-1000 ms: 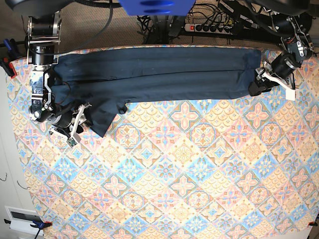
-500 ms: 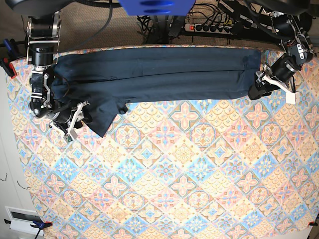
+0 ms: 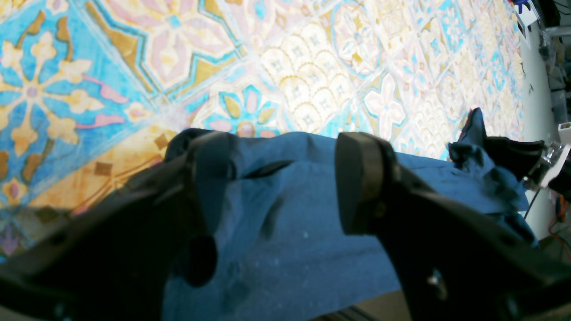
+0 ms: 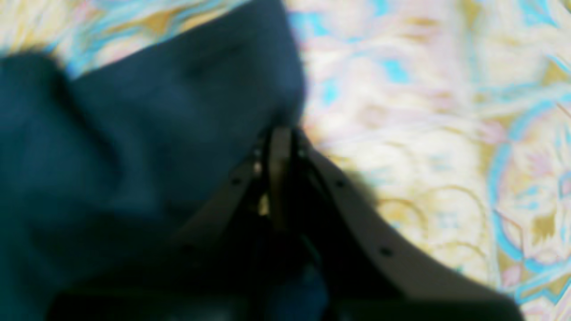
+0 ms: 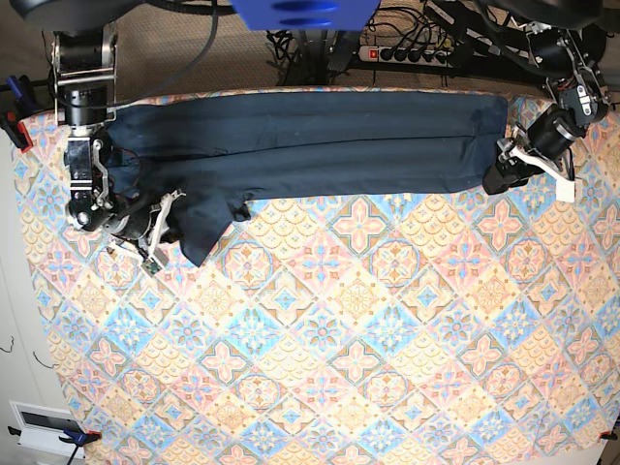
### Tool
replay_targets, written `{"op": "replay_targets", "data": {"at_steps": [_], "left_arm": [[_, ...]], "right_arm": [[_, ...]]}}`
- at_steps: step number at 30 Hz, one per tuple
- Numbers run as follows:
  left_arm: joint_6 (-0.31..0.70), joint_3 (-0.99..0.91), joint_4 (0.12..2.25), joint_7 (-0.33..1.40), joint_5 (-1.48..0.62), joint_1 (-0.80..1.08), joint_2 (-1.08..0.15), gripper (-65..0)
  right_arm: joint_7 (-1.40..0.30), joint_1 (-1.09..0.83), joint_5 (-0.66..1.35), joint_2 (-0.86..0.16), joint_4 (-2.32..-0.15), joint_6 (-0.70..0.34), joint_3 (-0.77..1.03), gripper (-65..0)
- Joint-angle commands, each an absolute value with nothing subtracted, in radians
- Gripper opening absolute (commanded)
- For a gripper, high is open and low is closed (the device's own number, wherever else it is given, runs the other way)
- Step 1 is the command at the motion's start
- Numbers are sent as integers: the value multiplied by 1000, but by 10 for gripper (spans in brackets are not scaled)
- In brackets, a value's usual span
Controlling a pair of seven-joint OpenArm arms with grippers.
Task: Layout the t-shirt on the table in an organized manner, then fold the t-shirt properly
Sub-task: 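Grasp the shirt hem with the right gripper and fold it over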
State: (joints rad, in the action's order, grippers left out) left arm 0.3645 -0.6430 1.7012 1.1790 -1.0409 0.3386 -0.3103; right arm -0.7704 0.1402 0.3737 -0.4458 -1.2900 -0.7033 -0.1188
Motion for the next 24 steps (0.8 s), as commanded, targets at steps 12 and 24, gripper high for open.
{"op": "replay_targets", "data": {"at_steps": [12,24], "left_arm": [[367,-645,1715,1167,-1058,332,-325,-295],[367,-645,1715,1161,-1003,329,-323,-295]], "right_arm": [[-967,-134,384,-483,-1837,-698,116,-643],[-970,-469,383,-487,-1956,-698,188,-643]]}}
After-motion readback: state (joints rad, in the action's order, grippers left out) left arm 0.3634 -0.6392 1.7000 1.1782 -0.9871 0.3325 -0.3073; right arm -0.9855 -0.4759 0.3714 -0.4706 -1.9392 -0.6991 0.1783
